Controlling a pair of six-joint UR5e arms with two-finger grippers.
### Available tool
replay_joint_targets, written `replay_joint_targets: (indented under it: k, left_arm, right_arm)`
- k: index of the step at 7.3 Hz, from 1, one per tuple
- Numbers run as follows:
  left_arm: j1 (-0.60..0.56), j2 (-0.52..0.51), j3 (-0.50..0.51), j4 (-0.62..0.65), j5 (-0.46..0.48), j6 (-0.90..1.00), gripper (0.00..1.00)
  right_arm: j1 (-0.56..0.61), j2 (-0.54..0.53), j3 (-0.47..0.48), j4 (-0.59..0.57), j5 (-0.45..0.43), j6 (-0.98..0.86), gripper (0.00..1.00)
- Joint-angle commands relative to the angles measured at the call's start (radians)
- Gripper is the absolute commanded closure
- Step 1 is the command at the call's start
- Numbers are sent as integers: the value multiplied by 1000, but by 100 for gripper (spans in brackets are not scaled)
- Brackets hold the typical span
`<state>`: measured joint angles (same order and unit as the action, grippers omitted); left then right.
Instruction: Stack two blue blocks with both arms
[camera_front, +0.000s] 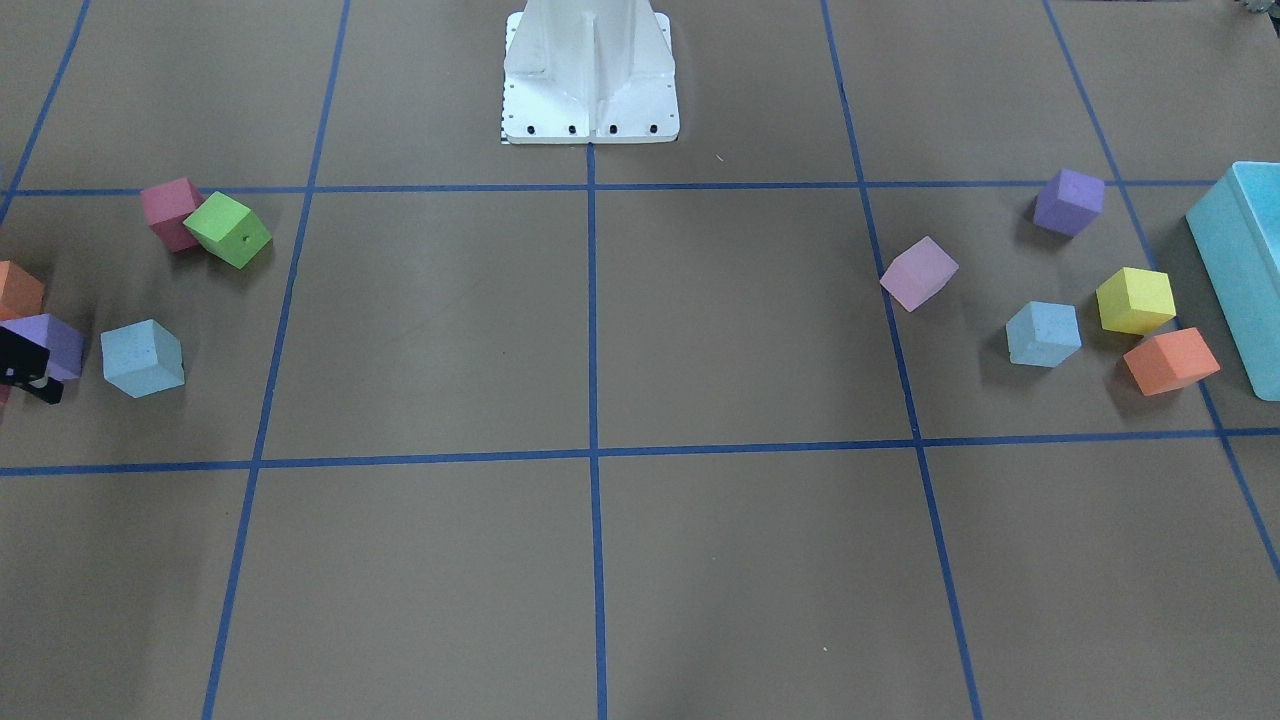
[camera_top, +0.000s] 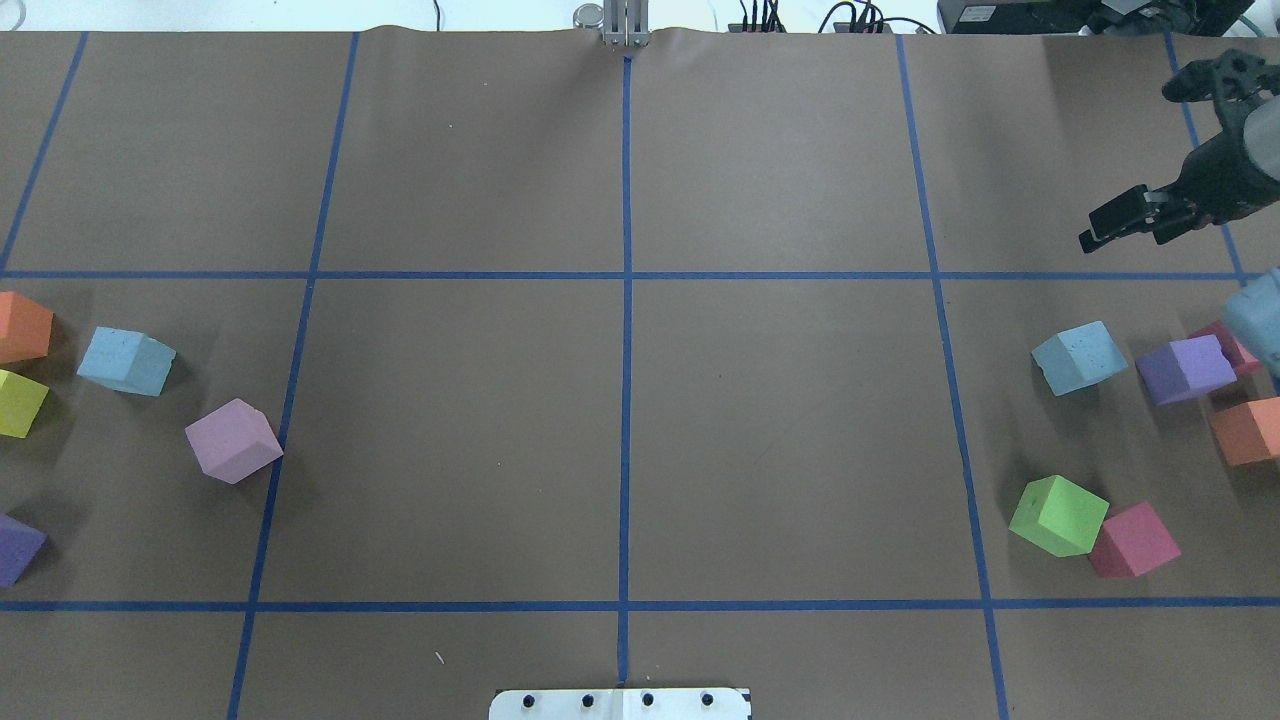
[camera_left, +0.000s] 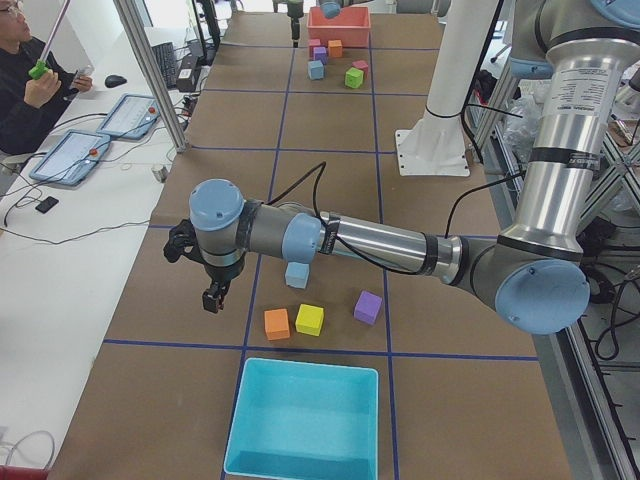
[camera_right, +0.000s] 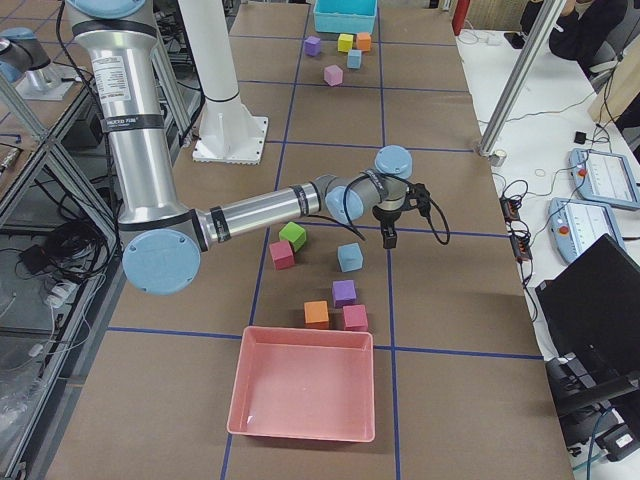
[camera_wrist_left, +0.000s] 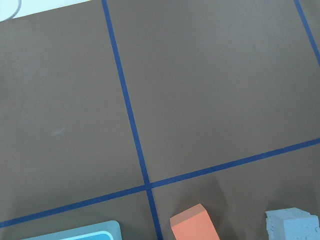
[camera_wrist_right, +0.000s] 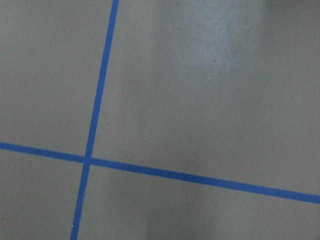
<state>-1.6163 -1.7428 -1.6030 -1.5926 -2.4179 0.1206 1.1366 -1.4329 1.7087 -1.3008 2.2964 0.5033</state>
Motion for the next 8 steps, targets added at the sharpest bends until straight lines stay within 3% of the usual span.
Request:
replay_joint_targets:
  k: [1, 5, 8]
  left_arm:
    - [1, -1, 0, 2, 0, -4, 2]
    - [1, -1, -2, 2, -1, -4, 2]
    - [1, -1, 0, 2, -1, -7, 2]
  right_arm:
    - [-83, -44, 28, 3, -32, 18, 1]
    - [-165, -118, 55, 15, -109, 6, 1]
    - [-202, -115, 43, 14, -173, -72, 1]
